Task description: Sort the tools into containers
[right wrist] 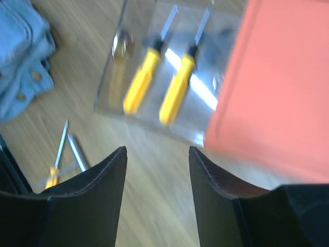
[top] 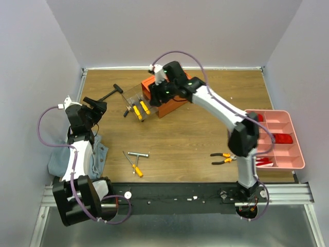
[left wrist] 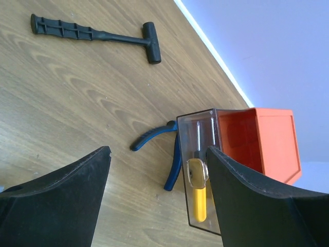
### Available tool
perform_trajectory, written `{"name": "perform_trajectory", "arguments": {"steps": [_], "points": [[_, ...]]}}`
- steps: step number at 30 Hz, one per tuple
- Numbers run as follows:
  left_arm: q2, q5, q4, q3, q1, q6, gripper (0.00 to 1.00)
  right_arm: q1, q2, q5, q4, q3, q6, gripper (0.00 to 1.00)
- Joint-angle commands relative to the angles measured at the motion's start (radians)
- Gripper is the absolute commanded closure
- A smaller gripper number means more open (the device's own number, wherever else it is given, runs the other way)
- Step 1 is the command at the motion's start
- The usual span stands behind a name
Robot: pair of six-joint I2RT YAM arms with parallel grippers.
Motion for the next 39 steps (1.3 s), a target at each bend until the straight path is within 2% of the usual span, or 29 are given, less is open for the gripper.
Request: {"name": "perform_trajectory", "arguments": {"steps": [1,6,10,14,20,30,39], "points": [[0.062,0.027,0.038,0.046,0.002,-0.02,0.16,-0.066,-0.326,0.133,-0.054,-0.288,-0.083,0.41],[0.19,0.038,-0.025,0.169,-0.005,0.071,0.18,-0.283,-0.489,0.228,-0.063,-0.679,-0.121,0.41],[0.244,0.024,-0.1,0.255,-0.005,0.195,0.18,-0.415,-0.526,0.268,-0.042,-0.828,-0.124,0.42],[0.276,-0.003,-0.167,0.312,-0.005,0.275,0.18,-0.499,-0.476,0.301,-0.03,-0.862,-0.08,0.41],[0.271,-0.04,-0.21,0.326,-0.007,0.364,0.18,-0.596,-0.402,0.334,-0.125,-0.847,-0.043,0.43],[0.297,-0.046,-0.197,0.295,-0.005,0.369,0.18,-0.608,-0.382,0.332,-0.134,-0.902,-0.018,0.45],[0.31,-0.066,-0.218,0.347,-0.004,0.362,0.17,-0.656,-0.319,0.276,-0.145,-0.936,0.039,0.45]]}}
